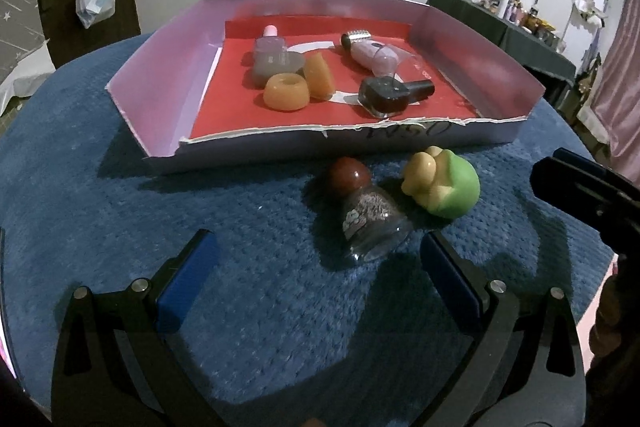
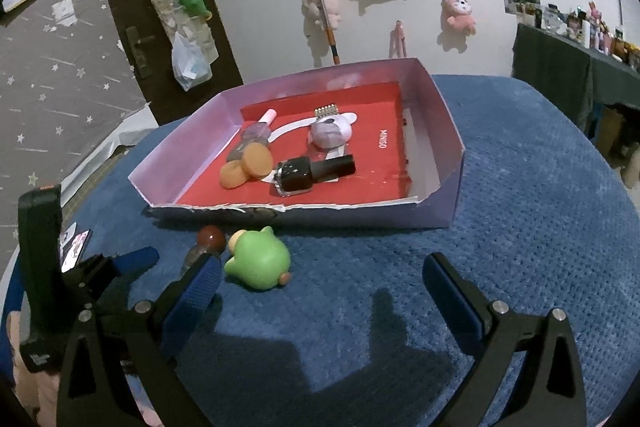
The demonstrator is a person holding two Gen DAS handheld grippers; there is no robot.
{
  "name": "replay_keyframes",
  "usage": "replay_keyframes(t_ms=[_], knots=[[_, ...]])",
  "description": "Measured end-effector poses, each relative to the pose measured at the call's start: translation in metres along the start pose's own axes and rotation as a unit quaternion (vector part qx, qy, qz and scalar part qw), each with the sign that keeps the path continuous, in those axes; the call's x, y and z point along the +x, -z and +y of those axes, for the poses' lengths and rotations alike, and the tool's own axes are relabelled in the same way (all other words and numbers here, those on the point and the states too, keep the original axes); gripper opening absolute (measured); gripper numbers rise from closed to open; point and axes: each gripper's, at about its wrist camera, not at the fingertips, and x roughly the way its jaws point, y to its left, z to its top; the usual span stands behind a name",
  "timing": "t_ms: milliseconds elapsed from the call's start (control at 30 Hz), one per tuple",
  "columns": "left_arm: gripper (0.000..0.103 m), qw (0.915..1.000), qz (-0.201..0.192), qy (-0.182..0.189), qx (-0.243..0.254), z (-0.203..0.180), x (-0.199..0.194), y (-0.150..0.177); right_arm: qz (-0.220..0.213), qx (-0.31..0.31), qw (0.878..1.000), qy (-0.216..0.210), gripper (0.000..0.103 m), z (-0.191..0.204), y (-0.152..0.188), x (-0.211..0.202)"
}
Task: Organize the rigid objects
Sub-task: 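Grasp the brown-capped glitter bottle with the left tool while the right tool grasps the green toy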
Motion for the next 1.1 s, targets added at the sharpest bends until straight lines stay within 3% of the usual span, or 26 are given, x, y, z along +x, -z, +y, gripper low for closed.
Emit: replay_keyframes(t_ms=[267, 500, 800, 867, 1100], knots=[[0.103, 0.9996, 0.007, -0.026, -0.013, 0.003, 0.006, -0.006, 0.010, -0.001, 1.000, 0.002, 0.103, 0.000, 0.001, 0.010], [0.103, 0.9979, -0.021, -0.061, -0.007, 0.017, -0.008, -0.004, 0.014, -0.011, 1.000, 0.009, 0.103, 0.004, 0.002, 0.015], [0.102, 0.9997, -0.019, -0.011, -0.006, 0.018, -0.008, -0.002, 0.033, -0.018, 0.999, -0.011, 0.103, 0.021, -0.001, 0.031], [0.102, 0.9998, -0.017, -0.009, -0.002, 0.015, -0.005, -0.003, 0.038, -0.020, 0.999, -0.010, 0.096, 0.024, -0.002, 0.035], [0.075, 1.0000, -0.002, 0.007, -0.007, 0.019, 0.003, -0.008, 0.061, -0.010, 0.998, -0.028, 0.079, 0.026, -0.003, 0.046]])
